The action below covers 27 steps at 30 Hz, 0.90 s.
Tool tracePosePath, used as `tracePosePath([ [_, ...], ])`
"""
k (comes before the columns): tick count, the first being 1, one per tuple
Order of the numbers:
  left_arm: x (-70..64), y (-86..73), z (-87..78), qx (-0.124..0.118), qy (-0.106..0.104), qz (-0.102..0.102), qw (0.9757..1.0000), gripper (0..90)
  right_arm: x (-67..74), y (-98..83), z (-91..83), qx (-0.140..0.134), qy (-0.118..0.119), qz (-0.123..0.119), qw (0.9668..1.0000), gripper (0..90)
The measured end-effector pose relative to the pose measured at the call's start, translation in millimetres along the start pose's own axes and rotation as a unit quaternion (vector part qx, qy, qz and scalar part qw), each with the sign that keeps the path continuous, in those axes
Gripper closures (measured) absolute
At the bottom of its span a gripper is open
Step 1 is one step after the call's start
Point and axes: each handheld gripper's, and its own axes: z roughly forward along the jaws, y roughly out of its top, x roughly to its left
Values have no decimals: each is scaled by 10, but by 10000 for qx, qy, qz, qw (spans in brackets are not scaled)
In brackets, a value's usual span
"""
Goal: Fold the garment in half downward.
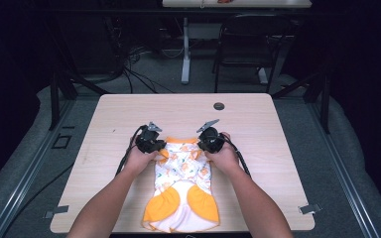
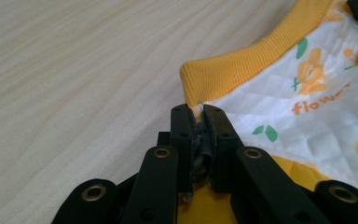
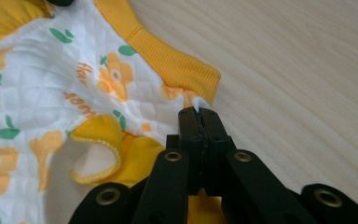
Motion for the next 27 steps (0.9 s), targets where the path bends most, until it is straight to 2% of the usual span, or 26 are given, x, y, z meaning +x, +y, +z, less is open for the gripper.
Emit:
tracePosePath([
  [2,-2,14,-41,-81,-3,21,10000,832,-5,18,-52,6,20,-80,10000,894],
  [12,1,176,-282,-450,91,123,9989,833,-52,82,-241,-381,-17,109,9992,894],
  [14,3,193,-305,-472,106,149,9987,833,-58,95,-268,-353,-6,75,9993,894],
  [18,17,258,-405,-592,148,168,9980,832,-60,199,-410,-513,-44,27,9987,894],
  [27,42,371,-589,-790,249,227,9963,833,-50,352,-585,-611,-138,-187,9979,894],
])
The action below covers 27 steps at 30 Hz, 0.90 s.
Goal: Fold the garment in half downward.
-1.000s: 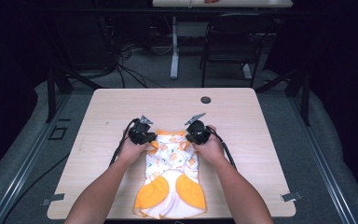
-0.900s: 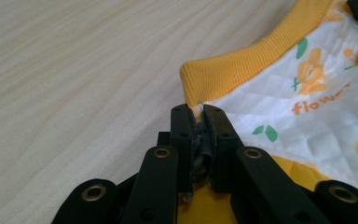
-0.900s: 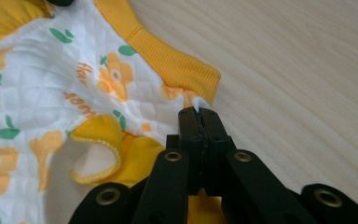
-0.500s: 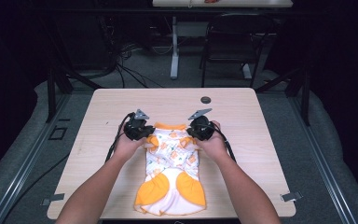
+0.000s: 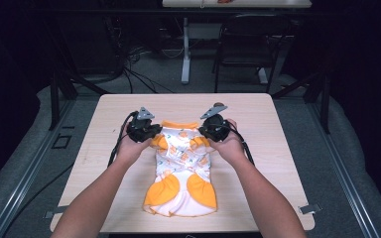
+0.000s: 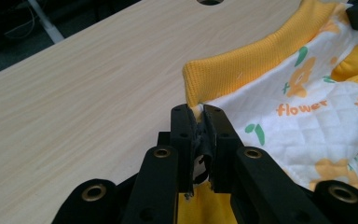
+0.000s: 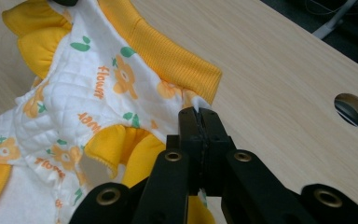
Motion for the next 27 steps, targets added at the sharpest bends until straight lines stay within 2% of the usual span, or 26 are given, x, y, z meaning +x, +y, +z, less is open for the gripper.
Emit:
tracePosePath([
  [3,8,37,-47,-94,42,11,9999,834,-8,48,-40,-48,-44,-20,10000,894],
  [5,19,60,-74,-66,71,57,9999,835,-12,80,-67,-109,-81,-32,9999,894],
  [6,24,69,-84,-85,142,71,9998,844,-14,94,-80,-116,-80,-26,9999,894],
  [7,39,76,-107,-90,199,48,9997,899,-11,107,-88,-114,-143,-65,9998,894],
  [8,64,83,-126,-125,161,-10,9998,900,-13,117,-96,-76,-219,-106,9997,894],
  [10,79,89,-148,-166,118,-76,9998,900,-25,128,-117,-127,-211,-94,9997,895],
  [12,52,82,-132,-102,169,19,9998,900,-13,135,-120,-137,-160,-58,9998,896],
  [13,45,76,-120,-62,171,55,9998,900,5,134,-105,-108,-176,-116,9997,896],
  [16,32,58,-109,-71,178,27,9998,900,35,115,-64,-46,-224,-160,9996,896],
  [27,37,145,-178,-227,198,74,9995,900,6,94,-121,-261,-262,-145,9992,896],
])
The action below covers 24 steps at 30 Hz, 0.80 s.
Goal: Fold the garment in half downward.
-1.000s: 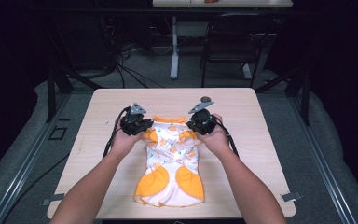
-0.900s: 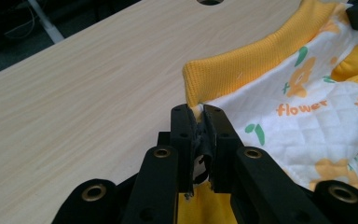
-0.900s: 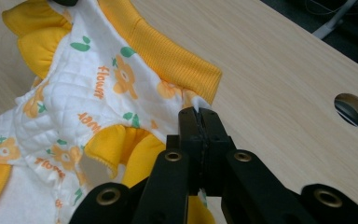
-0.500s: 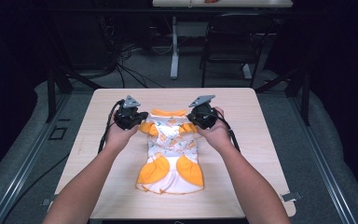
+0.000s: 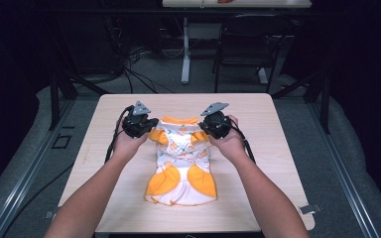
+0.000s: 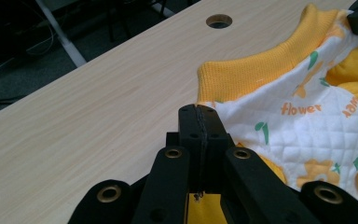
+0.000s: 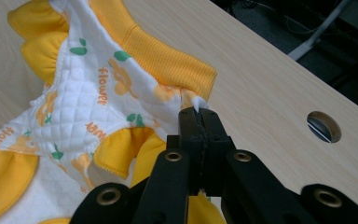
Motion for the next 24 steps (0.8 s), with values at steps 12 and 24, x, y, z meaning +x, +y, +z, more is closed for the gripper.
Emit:
tracePosePath([
  [12,-94,-103,-71,61,-120,259,9996,900,133,-50,-71,-120,82,-335,9993,894],
  [24,-195,-336,-173,122,-371,384,9985,900,305,-176,-155,-15,342,-559,9979,893],
])
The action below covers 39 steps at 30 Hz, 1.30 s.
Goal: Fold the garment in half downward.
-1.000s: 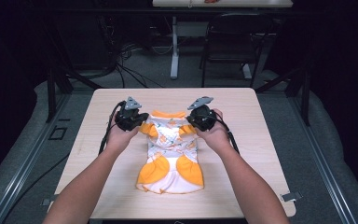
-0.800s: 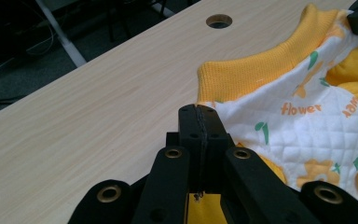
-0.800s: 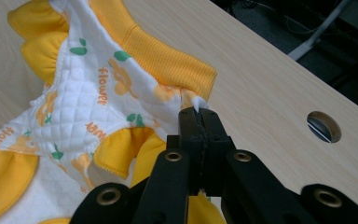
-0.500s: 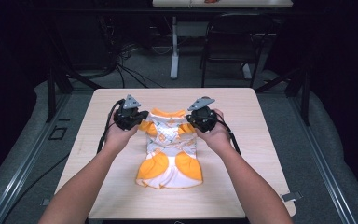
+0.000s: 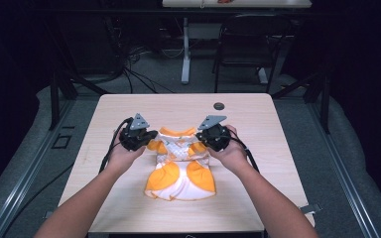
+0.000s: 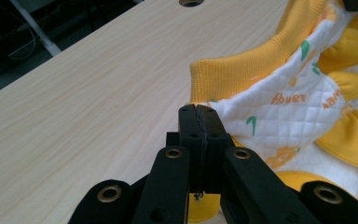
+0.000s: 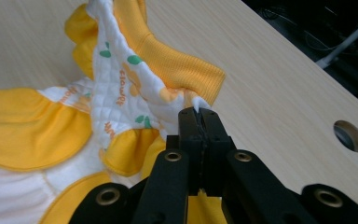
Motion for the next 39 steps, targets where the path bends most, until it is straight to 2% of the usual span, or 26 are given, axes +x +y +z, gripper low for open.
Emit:
tracePosePath([
  [2,-41,-70,-35,-62,-102,-69,9999,900,70,-60,7,115,-7,-89,9999,893],
  [4,-88,-121,-54,-60,-145,-49,9999,900,113,-94,10,140,-20,-135,9998,893],
  [6,-137,-180,-76,-95,-234,-33,9997,900,144,-135,15,135,22,-63,9999,893],
  [9,-209,-268,-94,-103,-319,-48,9994,900,212,-192,6,243,30,-180,9995,892],
  [10,-225,-291,-97,-119,-360,-63,9993,900,232,-219,-2,176,59,-134,9997,892],
  [20,-419,-499,-92,-48,-712,-148,9973,900,372,-436,-26,178,334,166,9991,890],
  [29,-525,-654,-87,62,-853,-148,9962,900,507,-600,-79,141,543,296,9980,888],
  [34,-602,-766,-120,135,-968,-129,9951,900,619,-737,-102,169,673,230,9973,884],
  [39,-650,-831,-153,167,-996,-99,9948,900,723,-824,-102,146,692,160,9974,872],
])
